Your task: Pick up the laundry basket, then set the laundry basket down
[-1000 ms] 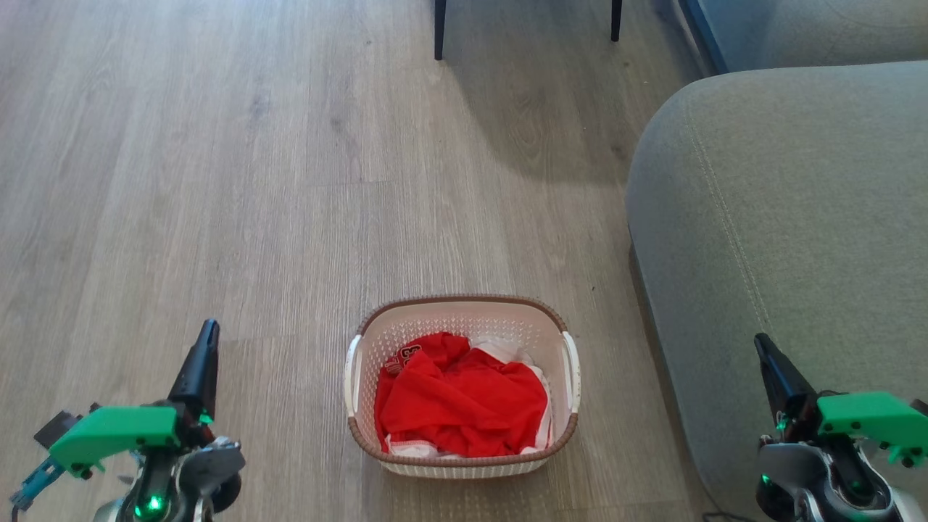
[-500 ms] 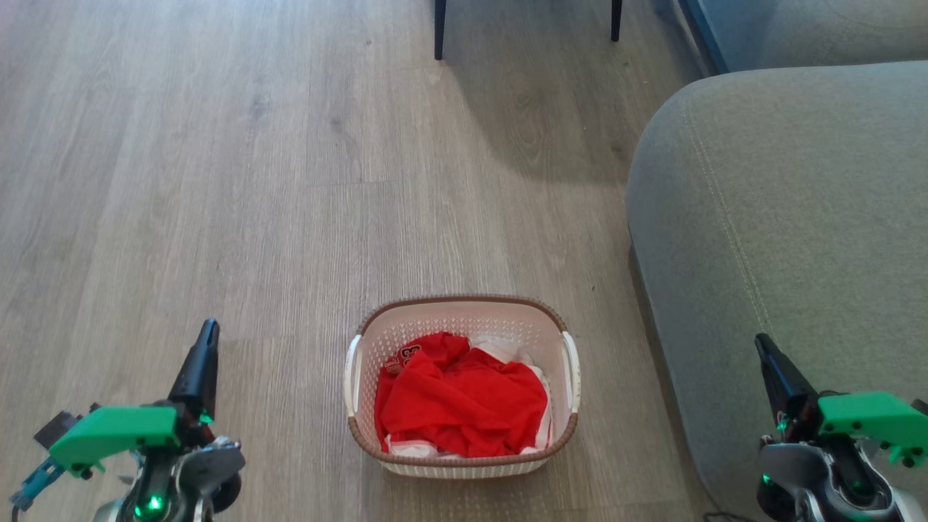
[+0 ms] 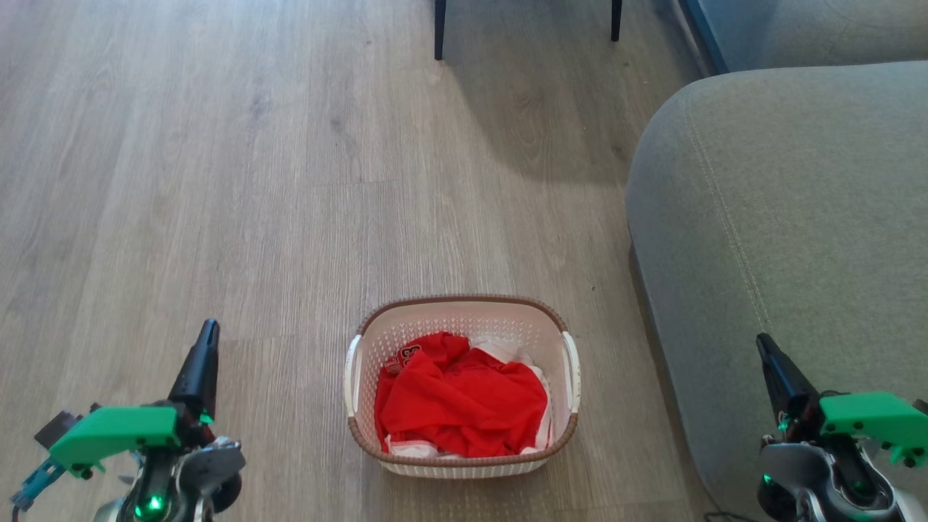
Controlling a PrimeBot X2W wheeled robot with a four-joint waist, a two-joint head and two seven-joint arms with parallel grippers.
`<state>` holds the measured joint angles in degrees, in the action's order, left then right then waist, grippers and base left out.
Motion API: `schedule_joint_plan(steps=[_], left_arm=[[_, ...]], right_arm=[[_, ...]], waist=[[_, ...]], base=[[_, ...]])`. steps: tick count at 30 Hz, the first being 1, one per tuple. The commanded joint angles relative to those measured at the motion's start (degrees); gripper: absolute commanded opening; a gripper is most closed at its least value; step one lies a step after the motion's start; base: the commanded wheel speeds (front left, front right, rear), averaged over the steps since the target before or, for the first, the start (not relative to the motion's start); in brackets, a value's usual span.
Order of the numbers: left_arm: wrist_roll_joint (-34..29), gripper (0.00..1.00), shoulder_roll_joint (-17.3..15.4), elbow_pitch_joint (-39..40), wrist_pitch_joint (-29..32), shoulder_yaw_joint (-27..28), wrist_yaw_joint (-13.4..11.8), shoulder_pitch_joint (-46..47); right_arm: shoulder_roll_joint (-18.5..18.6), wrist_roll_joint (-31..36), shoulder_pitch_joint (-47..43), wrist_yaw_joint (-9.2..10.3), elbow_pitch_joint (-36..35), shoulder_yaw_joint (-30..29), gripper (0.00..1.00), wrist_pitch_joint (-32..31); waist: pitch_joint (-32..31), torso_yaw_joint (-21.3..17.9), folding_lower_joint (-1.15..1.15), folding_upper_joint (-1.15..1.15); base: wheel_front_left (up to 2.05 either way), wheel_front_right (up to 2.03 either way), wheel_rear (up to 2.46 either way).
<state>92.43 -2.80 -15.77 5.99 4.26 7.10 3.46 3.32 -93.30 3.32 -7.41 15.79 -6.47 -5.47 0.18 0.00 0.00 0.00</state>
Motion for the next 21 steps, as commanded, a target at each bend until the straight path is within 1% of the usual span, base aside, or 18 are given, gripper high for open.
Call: schedule_joint_plan(steps=[1, 21], left_arm=[[-0.07, 0.00, -0.29, 1.73, 0.30, 2.02, 0.38, 2.71], [-0.14, 0.00, -0.23, 1.73, 0.37, 2.11, 0.38, 2.72]], right_arm=[[0.23, 0.38, 2.78, -0.08, -1.82, 0.85, 0.00, -0.29], [0.06, 0.58, 2.80, -0.08, -1.80, 0.62, 0.00, -0.48]], waist=[[0.00, 0.00, 0.00, 0.00], [0.00, 0.00, 0.00, 0.00]], base=[[0.00, 0.00, 0.00], [0.00, 0.00, 0.00]])
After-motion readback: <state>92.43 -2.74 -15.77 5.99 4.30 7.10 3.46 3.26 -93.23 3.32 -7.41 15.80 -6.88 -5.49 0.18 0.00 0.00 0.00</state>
